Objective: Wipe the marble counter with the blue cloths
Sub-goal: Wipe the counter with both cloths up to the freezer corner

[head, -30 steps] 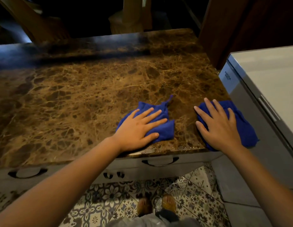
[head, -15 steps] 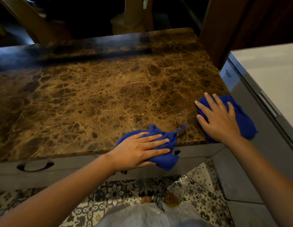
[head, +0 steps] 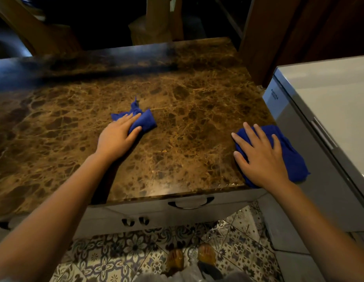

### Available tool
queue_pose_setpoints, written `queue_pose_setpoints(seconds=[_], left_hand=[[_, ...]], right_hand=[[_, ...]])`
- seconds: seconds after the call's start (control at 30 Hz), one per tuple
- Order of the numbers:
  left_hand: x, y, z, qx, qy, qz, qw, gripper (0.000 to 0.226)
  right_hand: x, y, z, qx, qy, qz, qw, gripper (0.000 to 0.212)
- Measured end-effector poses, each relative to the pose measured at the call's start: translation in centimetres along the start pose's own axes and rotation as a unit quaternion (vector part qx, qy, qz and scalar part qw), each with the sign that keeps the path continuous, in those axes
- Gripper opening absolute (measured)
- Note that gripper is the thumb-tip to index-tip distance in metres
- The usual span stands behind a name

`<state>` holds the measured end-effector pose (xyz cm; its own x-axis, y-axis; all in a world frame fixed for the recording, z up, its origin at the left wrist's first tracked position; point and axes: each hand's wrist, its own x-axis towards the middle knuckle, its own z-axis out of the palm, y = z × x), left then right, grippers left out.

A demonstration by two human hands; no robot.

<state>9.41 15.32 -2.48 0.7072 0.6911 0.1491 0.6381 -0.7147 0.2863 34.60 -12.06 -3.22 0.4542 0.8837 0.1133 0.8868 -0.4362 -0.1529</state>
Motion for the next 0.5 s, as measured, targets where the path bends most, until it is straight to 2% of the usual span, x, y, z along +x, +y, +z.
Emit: queue_pose_setpoints(seconds=[0.1,0.23,0.5], left_hand=[[3.7,-0.1,1.0,0.076,-0.047,-0.014,0.996,0.053],[7.3,1.6,2.1,0.081,-0.092,-0.025,0.992,0.050],[10.0,7.1,4.2,0.082,-0.111,0.061,0.989,0.052]], right_hand=[[0.0,-0.1,0.0,0.003,0.000,0.001,1.000,0.059],[0.1,0.0,0.1,-0.001,0.000,0.006,1.000,0.057],[0.1,0.2,0.2,0.005,0.002,0.005,1.000,0.054]])
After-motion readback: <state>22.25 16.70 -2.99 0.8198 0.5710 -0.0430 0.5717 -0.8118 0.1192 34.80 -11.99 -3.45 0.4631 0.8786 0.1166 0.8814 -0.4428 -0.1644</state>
